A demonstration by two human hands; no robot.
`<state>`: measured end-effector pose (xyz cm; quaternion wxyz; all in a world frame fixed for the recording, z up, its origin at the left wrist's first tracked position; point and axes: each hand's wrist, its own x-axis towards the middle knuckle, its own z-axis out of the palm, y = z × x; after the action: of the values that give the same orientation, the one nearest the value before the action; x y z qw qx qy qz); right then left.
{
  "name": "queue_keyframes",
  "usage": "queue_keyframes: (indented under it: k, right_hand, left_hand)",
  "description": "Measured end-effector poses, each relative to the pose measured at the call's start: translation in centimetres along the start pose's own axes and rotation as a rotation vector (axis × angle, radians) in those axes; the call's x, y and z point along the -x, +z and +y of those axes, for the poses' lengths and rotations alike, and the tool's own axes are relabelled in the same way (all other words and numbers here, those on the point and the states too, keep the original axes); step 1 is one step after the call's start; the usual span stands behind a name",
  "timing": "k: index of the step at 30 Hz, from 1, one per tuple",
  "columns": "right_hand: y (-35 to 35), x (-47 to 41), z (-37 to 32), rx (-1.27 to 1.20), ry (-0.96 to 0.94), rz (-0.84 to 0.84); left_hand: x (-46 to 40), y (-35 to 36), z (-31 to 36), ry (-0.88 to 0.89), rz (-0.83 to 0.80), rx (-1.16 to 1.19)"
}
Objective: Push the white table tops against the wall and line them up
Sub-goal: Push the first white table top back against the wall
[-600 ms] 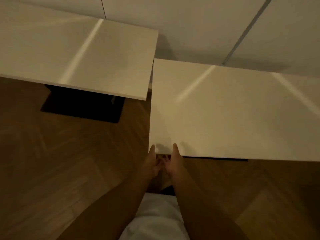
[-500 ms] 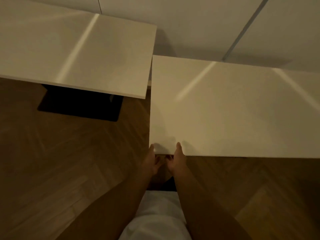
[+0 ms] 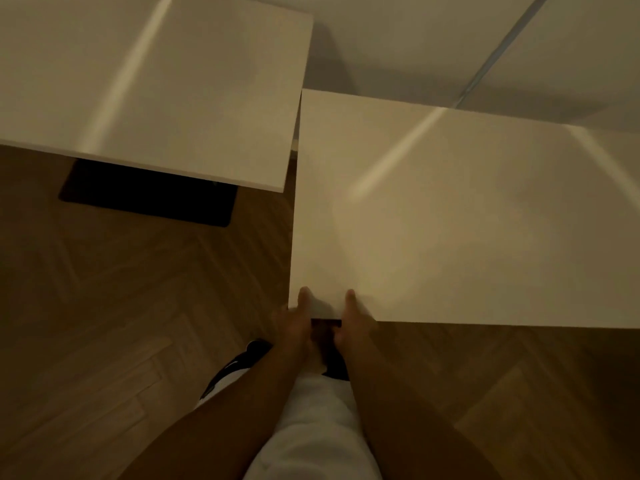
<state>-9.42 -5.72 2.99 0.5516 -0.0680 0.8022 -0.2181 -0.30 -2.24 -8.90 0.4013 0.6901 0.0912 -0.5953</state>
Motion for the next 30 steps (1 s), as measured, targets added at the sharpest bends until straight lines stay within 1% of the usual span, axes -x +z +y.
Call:
queue_keyframes:
  k: [1,3,5,7,8,9,13,17,21,24,26,28,30]
  right_hand:
    - [-0.3,0.4,-0.5,0.057,-0.025,-0.007]
    - [-0.2,0.0,-0.3,0.126,-0.048,0.012]
    - [0.4,0.5,-0.6,0.047,-0.010,0.033]
    - [1.0,0.4,-1.0,-0.054,0.040,0.059]
    - [1.5,0.4,-1.3,-0.083,0.033,0.073]
    - [1.9,0.1,-1.5,-0.102,0.027,0.073]
    - [3.4,-0.2,-2.4,-0.197,0.030,0.075]
    - [4.4,-0.3,-3.6,-0.169,0.046,0.105]
    - [5.6,-0.1,-5.0,-0.206,0.082,0.077]
    - [6.1,-0.3,-5.4,-0.190,0.091,0.068]
    - [6.4,-0.7,-5.4,-0.182,0.105,0.079]
    - [6.5,-1.0,-5.5,-0.209,0.122,0.053]
    - [6.2,-0.7,-5.8,-0.209,0.137,0.032]
  left_hand:
    - [1.3,-0.4,0.8,0.009,-0.008,-0.032]
    - [4.2,-0.1,2.4,0.011,-0.023,0.004]
    - [5.6,0.4,3.6,0.049,-0.038,0.038]
    - [6.3,0.8,4.8,0.050,-0.024,0.055]
    - [6.4,1.0,5.3,0.053,-0.030,0.066]
    - [6.2,0.9,5.6,0.062,-0.047,0.081]
    - [5.5,0.9,6.9,0.074,-0.034,0.113]
    - [4.6,1.1,8.2,0.067,-0.008,0.113]
    - [4.1,1.5,9.6,0.062,-0.010,0.148]
    - [3.5,1.4,10.1,0.092,0.012,0.139]
    - [2.8,1.2,10.0,0.083,-0.010,0.137]
    - [2.7,0.9,10.1,0.075,-0.042,0.125]
    - [1.7,0.7,9.8,0.054,-0.033,0.090]
